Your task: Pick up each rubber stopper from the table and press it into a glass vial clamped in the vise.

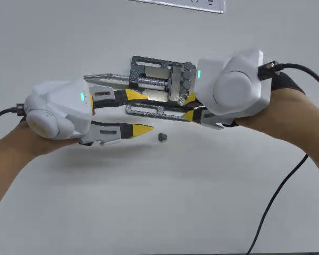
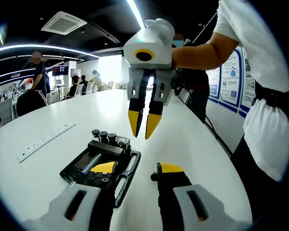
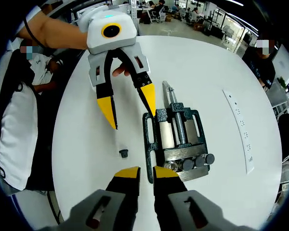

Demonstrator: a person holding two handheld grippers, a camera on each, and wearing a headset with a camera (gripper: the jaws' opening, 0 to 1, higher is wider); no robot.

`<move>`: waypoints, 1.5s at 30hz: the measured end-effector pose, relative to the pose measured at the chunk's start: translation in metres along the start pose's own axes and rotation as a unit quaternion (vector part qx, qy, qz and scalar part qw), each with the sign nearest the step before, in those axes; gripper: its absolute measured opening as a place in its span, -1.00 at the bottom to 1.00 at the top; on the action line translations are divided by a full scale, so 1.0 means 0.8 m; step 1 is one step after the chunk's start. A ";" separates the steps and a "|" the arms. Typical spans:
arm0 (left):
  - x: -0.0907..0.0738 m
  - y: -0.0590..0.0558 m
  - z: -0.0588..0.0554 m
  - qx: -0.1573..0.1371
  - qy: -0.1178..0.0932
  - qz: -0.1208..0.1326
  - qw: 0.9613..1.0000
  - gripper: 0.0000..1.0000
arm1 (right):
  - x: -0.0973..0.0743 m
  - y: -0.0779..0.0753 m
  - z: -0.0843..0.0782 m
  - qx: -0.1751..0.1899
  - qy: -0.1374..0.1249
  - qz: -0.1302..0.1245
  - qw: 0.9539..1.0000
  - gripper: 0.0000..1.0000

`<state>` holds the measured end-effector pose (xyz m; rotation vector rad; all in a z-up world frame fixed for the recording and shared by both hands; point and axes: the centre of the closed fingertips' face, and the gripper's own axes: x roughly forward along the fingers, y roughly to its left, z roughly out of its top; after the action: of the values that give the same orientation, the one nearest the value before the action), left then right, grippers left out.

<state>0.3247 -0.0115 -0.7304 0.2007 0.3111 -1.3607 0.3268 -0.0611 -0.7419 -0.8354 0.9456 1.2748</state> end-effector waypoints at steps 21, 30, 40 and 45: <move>0.006 -0.028 -0.015 -0.010 0.007 -0.006 1.000 -0.38 | 0.044 0.040 -0.018 0.017 -0.013 0.021 1.000 -0.80; 0.002 -0.029 -0.023 -0.017 0.008 -0.001 1.000 -0.38 | 0.060 0.044 -0.011 0.021 -0.017 0.026 0.999 -0.80; -0.003 -0.029 -0.028 -0.019 0.007 0.004 1.000 -0.38 | 0.074 0.040 -0.003 0.041 -0.013 0.032 0.999 -0.80; -0.006 -0.027 -0.028 -0.019 0.006 0.008 1.000 -0.38 | 0.079 0.046 -0.001 0.033 -0.005 0.044 0.998 -0.77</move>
<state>0.3005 -0.0039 -0.7490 0.1791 0.3439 -1.3376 0.2933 -0.0323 -0.8003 -0.7419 1.0199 1.3146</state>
